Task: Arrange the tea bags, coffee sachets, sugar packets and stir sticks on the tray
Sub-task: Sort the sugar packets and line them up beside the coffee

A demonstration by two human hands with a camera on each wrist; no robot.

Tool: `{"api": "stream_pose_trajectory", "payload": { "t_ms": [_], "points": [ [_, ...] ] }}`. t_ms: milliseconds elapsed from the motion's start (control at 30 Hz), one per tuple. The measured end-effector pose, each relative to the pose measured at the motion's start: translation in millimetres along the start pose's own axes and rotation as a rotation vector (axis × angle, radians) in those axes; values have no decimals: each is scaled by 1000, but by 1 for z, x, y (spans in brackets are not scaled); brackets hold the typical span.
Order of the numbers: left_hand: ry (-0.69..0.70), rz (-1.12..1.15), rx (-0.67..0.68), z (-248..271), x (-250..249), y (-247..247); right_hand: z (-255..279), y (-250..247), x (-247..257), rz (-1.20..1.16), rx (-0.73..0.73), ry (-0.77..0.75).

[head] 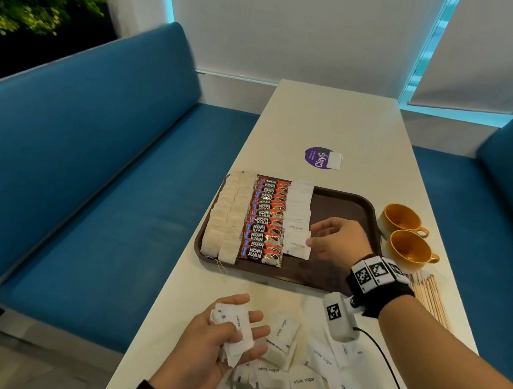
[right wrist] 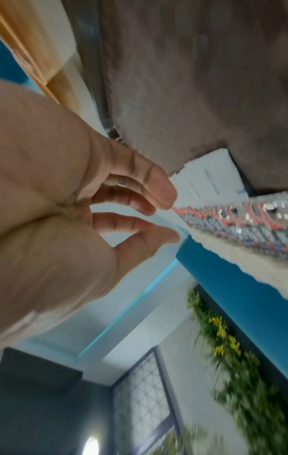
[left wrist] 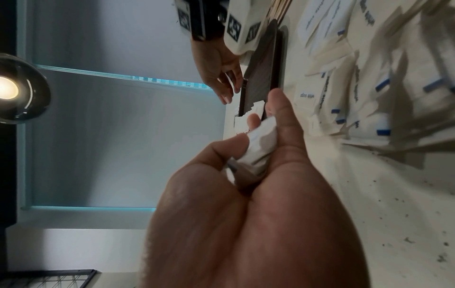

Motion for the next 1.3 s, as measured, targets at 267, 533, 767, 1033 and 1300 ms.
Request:
{"api": "stream_pose_trajectory", "payload": {
  "t_ms": [267, 533, 767, 1033, 1300],
  "points": [
    [54, -51, 133, 17, 2, 29, 109, 19, 8, -162, 160, -165],
    [104, -215, 110, 28, 6, 46, 184, 46, -13, -351, 265, -195],
    [104, -266, 96, 37, 11, 56, 203, 51, -26, -453, 288, -202],
    [69, -208, 121, 40, 17, 60, 207, 40, -23, -549, 238, -197],
    [32, -344, 144, 39, 21, 63, 209, 34, -10, -485, 195, -312]
  ]
}}
Point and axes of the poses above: each hand's wrist, its own z-axis away from the middle knuckle, its own y-axis out of the palm, x = y × z, the point moved 8 cm from there along -z, towards the middle knuckle, and after that the axes turned 9 degrees about x, right-handed, at the moved point
